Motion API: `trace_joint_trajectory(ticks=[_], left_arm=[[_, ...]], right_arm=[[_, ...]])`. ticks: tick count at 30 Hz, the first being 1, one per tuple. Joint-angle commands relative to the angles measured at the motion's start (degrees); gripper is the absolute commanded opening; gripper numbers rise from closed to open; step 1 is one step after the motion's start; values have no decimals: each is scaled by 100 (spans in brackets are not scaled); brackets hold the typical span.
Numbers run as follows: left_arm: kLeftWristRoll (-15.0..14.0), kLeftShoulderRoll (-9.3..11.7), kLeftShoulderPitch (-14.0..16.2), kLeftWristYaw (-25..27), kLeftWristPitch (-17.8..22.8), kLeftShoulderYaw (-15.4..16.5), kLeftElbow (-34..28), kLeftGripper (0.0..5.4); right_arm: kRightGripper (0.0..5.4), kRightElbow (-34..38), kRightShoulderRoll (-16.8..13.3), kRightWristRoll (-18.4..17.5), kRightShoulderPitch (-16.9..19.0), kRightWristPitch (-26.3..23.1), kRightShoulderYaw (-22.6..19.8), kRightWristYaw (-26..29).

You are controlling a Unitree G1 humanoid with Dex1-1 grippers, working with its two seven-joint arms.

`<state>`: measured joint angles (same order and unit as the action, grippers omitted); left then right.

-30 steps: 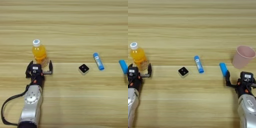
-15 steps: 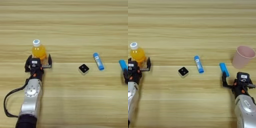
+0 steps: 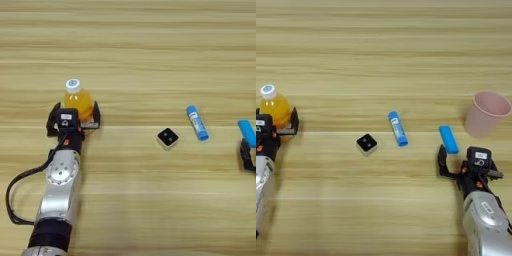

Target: Move the objects on the table

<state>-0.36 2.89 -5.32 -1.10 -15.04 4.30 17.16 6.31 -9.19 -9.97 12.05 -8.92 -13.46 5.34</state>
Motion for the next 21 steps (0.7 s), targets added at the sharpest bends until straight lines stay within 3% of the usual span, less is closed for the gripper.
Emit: trace_joint_trajectory(ticks=[1,13,15,21], left_arm=[[-22,12,-25,17,-87,24,-62,483],[19,-103,51,204,-141,-247,-286,360],[22,-137,3,200,-127,-282,-260,337],[117,-383,-322,171,-65,-533,-38,335]], right_arm=[[540,-13,22,54,-35,37,32,-20],[540,-25,74,78,-51,69,46,-39],[540,-33,83,82,-64,72,50,-45],[540,-57,115,89,-100,83,66,-56]])
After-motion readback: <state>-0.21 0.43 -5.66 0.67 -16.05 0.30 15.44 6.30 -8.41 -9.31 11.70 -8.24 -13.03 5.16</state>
